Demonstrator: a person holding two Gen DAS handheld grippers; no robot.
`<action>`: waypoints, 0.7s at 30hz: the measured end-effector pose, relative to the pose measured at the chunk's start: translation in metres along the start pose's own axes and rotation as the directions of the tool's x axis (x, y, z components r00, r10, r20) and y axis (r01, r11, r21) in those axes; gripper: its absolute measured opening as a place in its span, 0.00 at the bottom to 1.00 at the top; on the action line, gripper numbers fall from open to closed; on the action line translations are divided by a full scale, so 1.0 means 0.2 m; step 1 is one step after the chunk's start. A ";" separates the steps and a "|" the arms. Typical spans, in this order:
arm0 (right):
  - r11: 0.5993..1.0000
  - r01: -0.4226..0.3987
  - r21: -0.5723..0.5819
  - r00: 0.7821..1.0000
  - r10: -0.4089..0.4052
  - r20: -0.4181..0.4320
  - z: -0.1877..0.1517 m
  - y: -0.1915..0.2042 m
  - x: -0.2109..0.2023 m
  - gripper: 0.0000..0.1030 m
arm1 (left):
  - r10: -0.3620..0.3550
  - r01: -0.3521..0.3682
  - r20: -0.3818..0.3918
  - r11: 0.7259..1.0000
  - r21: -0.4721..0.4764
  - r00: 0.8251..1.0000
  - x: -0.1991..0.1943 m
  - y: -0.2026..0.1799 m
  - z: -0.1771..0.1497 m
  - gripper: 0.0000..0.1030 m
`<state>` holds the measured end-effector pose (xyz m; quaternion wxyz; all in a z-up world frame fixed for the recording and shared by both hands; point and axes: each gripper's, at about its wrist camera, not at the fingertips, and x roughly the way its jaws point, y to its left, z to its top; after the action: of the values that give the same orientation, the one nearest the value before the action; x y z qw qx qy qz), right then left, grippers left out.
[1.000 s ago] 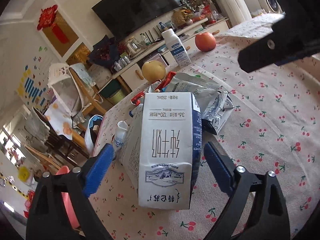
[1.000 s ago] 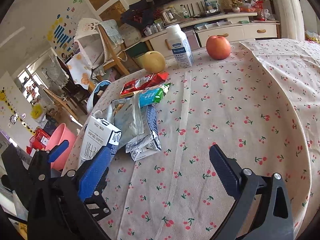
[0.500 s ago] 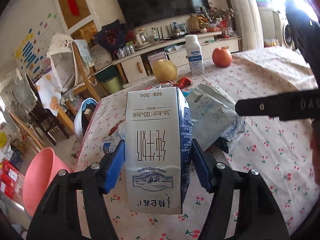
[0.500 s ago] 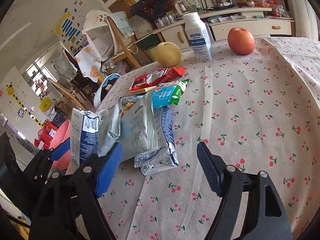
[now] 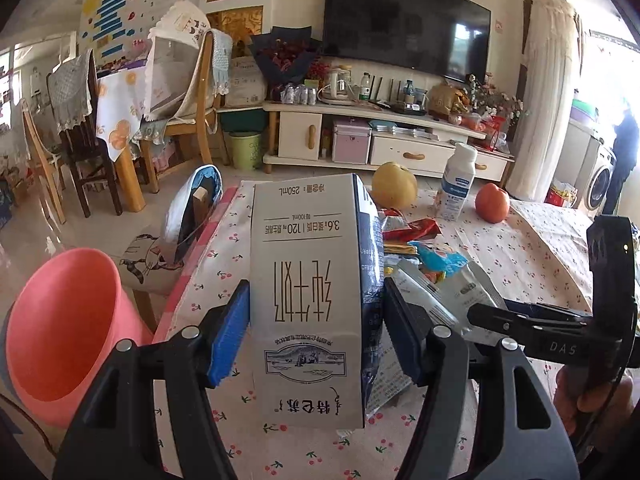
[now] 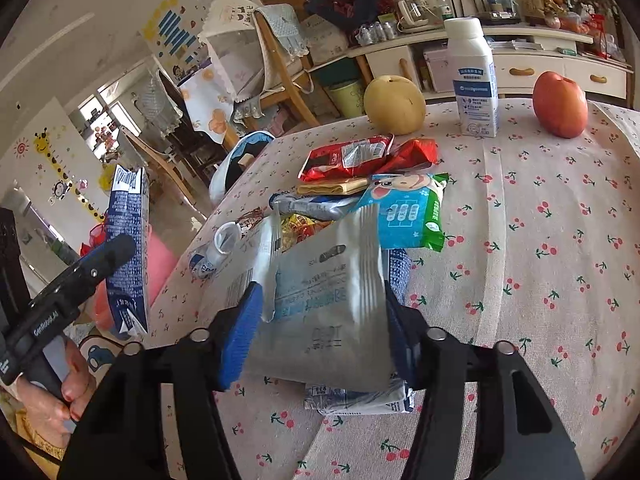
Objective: Collect trash
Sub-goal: 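Lift the carton with the left gripper while the right gripper grasps a white paper sheet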
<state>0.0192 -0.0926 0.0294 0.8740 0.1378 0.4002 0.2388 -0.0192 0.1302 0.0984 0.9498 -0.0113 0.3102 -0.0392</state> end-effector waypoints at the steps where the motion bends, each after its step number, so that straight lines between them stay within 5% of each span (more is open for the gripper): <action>1: 1.000 0.013 -0.011 1.000 -0.013 -0.001 0.00 0.01 0.00 0.36 | 0.006 -0.006 -0.004 1.000 -0.002 1.000 0.01 0.00 0.00 0.63; 3: 0.998 0.048 -0.042 0.999 -0.048 0.001 -0.01 0.03 0.00 0.23 | 0.012 -0.012 -0.012 1.000 0.000 1.000 0.04 0.01 0.00 0.63; 6: 0.993 0.091 -0.074 0.996 -0.089 0.028 -0.01 0.06 -0.03 0.16 | 0.025 -0.025 -0.008 1.000 0.004 1.000 0.05 0.01 0.00 0.63; 21: 0.942 0.294 -0.162 0.932 -0.245 0.267 0.01 0.31 -0.35 0.02 | 0.080 -0.079 0.026 0.997 -0.023 0.996 0.00 0.04 -0.01 0.64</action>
<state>-0.0381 -0.0768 0.1023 0.9503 0.0212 0.2792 0.1362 -0.0208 0.1375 0.0968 0.9545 -0.0098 0.2981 0.0022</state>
